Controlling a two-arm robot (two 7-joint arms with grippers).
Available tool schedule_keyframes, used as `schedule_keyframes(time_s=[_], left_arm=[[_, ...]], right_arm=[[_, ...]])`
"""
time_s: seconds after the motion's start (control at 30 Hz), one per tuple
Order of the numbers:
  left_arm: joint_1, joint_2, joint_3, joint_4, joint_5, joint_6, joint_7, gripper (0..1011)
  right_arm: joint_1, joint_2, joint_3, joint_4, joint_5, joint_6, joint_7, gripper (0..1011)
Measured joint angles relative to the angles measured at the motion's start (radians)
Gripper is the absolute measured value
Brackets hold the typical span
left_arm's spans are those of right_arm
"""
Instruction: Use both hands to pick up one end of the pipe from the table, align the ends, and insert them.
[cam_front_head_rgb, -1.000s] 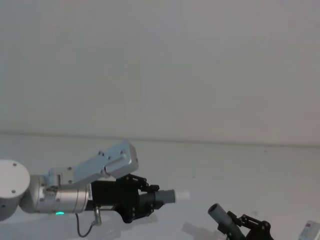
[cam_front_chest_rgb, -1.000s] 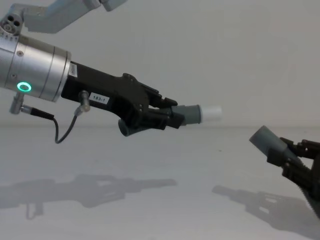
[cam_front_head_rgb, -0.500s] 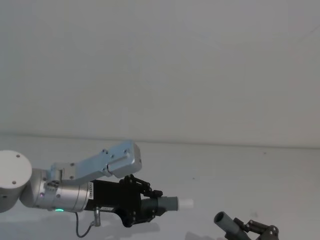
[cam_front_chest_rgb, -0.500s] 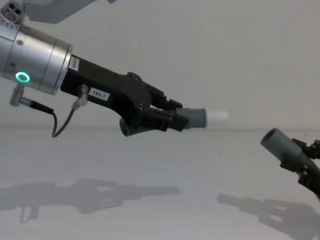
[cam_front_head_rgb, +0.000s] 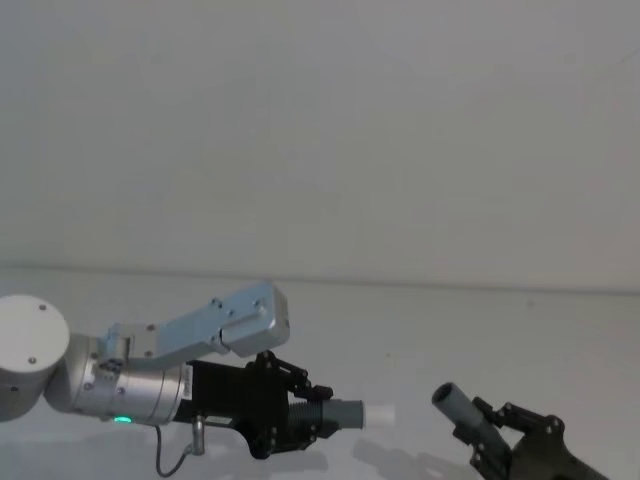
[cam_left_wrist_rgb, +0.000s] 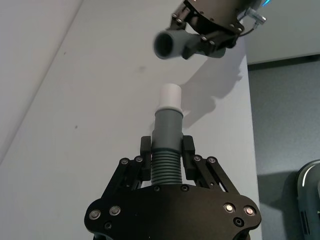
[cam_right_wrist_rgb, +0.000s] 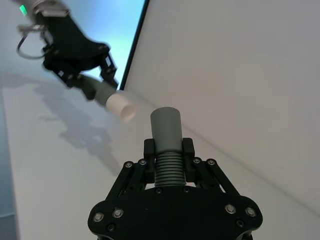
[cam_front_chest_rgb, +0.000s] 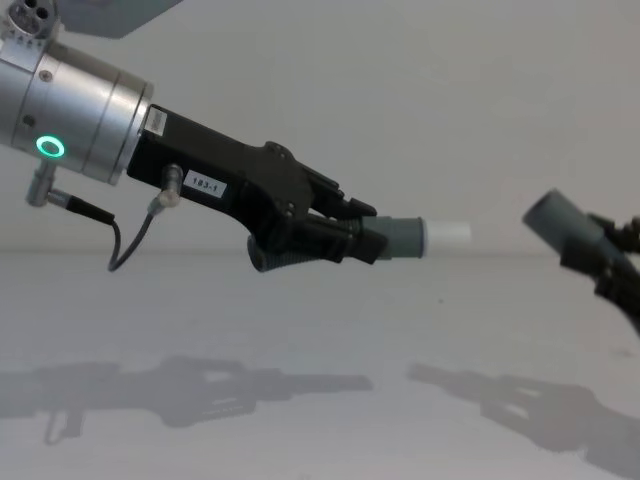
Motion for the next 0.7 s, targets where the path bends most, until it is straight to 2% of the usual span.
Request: schedule_keyframes(time_s=[0.13,0.17,0.2,0.23,0.27,0.3,0.4,0.57,0.7], left_arm=[[0.006,-0.003,0.000,0.007,-0.007,-0.013,0.005,327],[0.009,-0.005,0.000,0.012,-0.010,-0.021,0.008,327],[0.011,-0.007,0.000,0.014,-0.012,-0.025,0.009,327],[0.012,-0.008,0.000,0.018,-0.013,-0.028,0.010,327],[0.014,-0.011,0.000,0.026,-0.017,-0.037,0.011,327],[0.015,-0.012,0.000,0.030,-0.019,-0.041,0.011,327],[0.016,-0.018,0.001,0.049,-0.026,-0.057,0.012,327],[0.014,-0.025,0.002,0.078,-0.035,-0.079,0.008,327],[0.010,-0.028,0.005,0.101,-0.044,-0.096,-0.001,327]], right_arm=[[-0.017,0.014,0.009,-0.084,0.005,0.084,-0.044,290],[-0.025,0.020,0.012,-0.121,0.008,0.128,-0.067,291],[-0.026,0.021,0.013,-0.126,0.010,0.147,-0.078,291],[-0.034,0.029,0.017,-0.168,0.012,0.180,-0.094,290],[-0.034,0.029,0.017,-0.168,0.012,0.180,-0.094,291],[-0.040,0.035,0.021,-0.204,0.015,0.222,-0.117,290],[-0.049,0.046,0.024,-0.253,0.017,0.282,-0.148,291],[-0.061,0.060,0.023,-0.303,0.009,0.335,-0.186,290],[-0.062,0.067,0.015,-0.309,-0.009,0.332,-0.198,290]])
